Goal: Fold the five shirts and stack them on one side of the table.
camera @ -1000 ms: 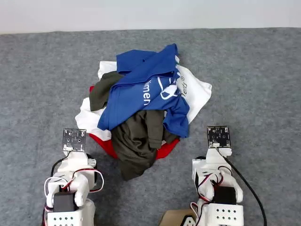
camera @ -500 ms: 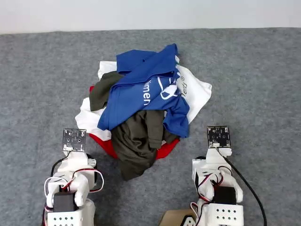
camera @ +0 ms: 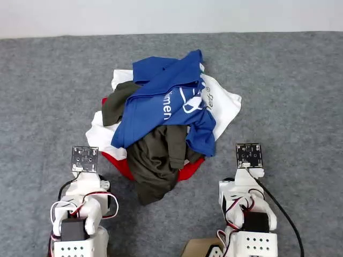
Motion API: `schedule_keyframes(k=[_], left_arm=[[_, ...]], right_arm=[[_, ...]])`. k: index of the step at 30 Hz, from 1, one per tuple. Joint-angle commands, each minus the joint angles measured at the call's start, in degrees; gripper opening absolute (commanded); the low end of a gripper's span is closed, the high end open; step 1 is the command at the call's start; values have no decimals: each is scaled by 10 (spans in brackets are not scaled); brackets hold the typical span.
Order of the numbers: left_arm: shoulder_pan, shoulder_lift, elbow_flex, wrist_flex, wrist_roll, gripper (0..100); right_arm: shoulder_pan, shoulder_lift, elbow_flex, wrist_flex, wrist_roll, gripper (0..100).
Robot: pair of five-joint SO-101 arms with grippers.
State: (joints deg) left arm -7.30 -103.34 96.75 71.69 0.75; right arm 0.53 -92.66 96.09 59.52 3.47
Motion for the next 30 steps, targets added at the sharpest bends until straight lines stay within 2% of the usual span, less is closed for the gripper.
schedule_keyframes(k=[1, 8, 13, 15, 22, 26, 30], left_arm=[[4, -4, -4, 3, 1, 6], [12, -4, -11, 2, -7, 6], [17, -4, -66, 2, -142, 6], [18, -4, -83, -1, -168, 6], [21, -1, -141, -23, -165, 6], [57, 0, -191, -18, -164, 6], [99, 1, -266, -22, -103, 6]], right_arm=[[-5, -4, 7, 2, -3, 9], [-5, -4, 7, 2, -3, 9], [-5, -4, 7, 2, -3, 9], [-5, -4, 7, 2, -3, 9], [-5, -4, 7, 2, -3, 9], [-5, -4, 7, 2, -3, 9], [-5, -4, 7, 2, -3, 9]])
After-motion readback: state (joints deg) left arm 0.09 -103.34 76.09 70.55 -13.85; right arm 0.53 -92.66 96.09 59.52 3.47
